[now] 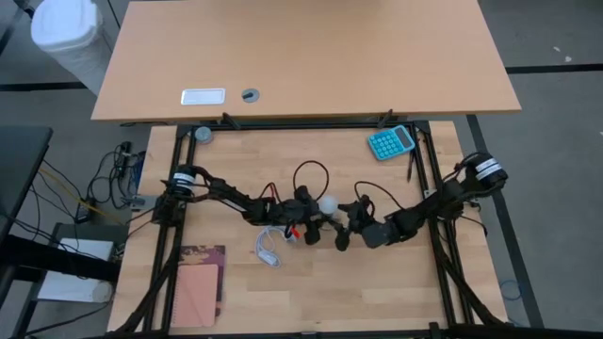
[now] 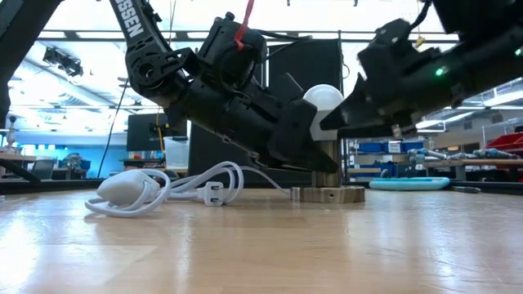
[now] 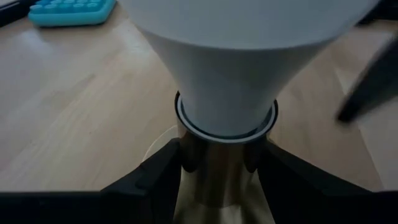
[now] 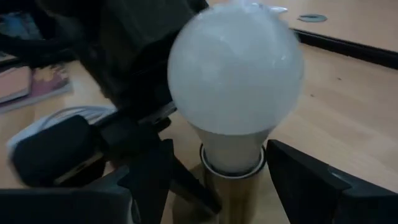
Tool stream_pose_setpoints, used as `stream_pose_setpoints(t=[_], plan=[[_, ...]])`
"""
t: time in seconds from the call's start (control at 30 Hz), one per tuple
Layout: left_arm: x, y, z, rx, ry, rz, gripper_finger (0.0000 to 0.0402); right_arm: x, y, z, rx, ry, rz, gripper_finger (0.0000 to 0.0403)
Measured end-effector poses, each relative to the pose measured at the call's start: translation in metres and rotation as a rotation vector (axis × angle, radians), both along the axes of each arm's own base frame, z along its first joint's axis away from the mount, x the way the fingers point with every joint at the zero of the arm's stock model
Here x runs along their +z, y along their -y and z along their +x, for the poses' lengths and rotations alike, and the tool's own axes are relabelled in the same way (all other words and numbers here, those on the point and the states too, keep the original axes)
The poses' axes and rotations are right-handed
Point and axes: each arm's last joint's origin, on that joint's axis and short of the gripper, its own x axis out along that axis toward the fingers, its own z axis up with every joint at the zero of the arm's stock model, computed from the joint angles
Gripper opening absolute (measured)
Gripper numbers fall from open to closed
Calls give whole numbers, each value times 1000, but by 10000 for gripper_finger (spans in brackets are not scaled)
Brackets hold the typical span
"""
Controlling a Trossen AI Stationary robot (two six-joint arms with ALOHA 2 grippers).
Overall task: Screw lightbulb
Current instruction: Remove the lightbulb from the lamp socket
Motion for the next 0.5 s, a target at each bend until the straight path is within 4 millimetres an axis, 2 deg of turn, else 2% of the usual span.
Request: stream_pose_setpoints(t=[0.2,0.5], plan=[[0,4,-1,22,-3,8,202,-14,-2,17,-93,30,-47,247],[-1,5,-1,44,-3,-3,202,-25,0,23,-146,38,-98,235]])
